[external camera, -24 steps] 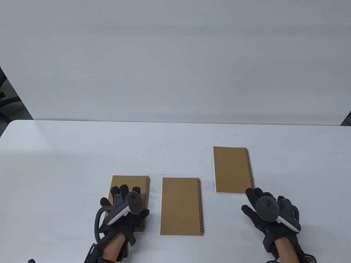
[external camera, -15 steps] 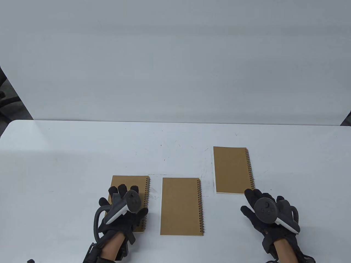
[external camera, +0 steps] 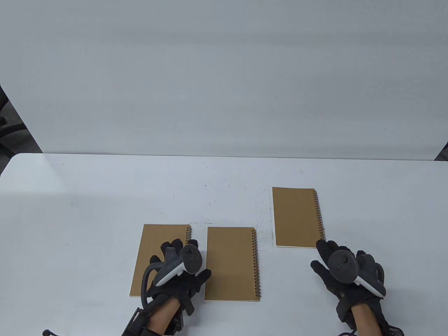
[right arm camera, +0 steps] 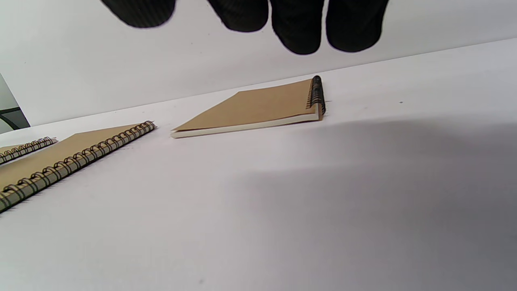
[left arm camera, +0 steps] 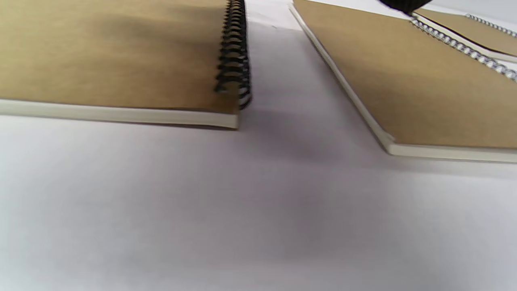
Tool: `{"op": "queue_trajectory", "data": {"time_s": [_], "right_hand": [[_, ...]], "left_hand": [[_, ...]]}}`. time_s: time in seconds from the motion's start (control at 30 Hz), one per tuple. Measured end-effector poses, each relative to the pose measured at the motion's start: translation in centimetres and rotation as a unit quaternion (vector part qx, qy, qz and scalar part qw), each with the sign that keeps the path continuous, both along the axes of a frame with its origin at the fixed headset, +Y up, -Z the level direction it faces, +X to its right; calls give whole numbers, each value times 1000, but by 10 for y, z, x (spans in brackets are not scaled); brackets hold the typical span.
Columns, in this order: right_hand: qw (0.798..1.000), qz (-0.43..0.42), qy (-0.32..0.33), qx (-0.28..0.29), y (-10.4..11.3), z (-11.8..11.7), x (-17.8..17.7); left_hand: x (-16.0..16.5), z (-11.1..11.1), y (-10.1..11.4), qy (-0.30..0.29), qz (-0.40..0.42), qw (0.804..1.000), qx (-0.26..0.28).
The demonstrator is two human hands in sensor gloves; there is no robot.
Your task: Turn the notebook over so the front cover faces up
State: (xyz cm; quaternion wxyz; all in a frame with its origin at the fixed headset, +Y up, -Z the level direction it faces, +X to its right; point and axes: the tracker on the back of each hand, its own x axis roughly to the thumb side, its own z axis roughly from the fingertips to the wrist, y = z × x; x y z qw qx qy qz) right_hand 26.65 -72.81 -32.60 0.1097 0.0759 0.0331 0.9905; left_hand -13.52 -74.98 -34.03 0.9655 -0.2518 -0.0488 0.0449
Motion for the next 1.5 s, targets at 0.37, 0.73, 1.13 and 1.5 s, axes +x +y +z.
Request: {"op": "queue_trajectory", "data": {"time_s": [0.37, 0.73, 1.13, 1.5], "right_hand": [[1000, 4, 8, -11, 0, 2, 0], [1000, 8, 17, -14, -1, 2, -2], [999, 14, 11, -32, -7, 1, 1], [999, 15, 19, -35, -4, 1, -3]], "left_hand": [[86, -17, -12, -43, -1, 997, -65], [157, -26, -25, -82, -69, 991, -86], [178, -31, -17, -49, -116, 990, -60], [138, -35, 65, 5, -18, 999, 40]]}}
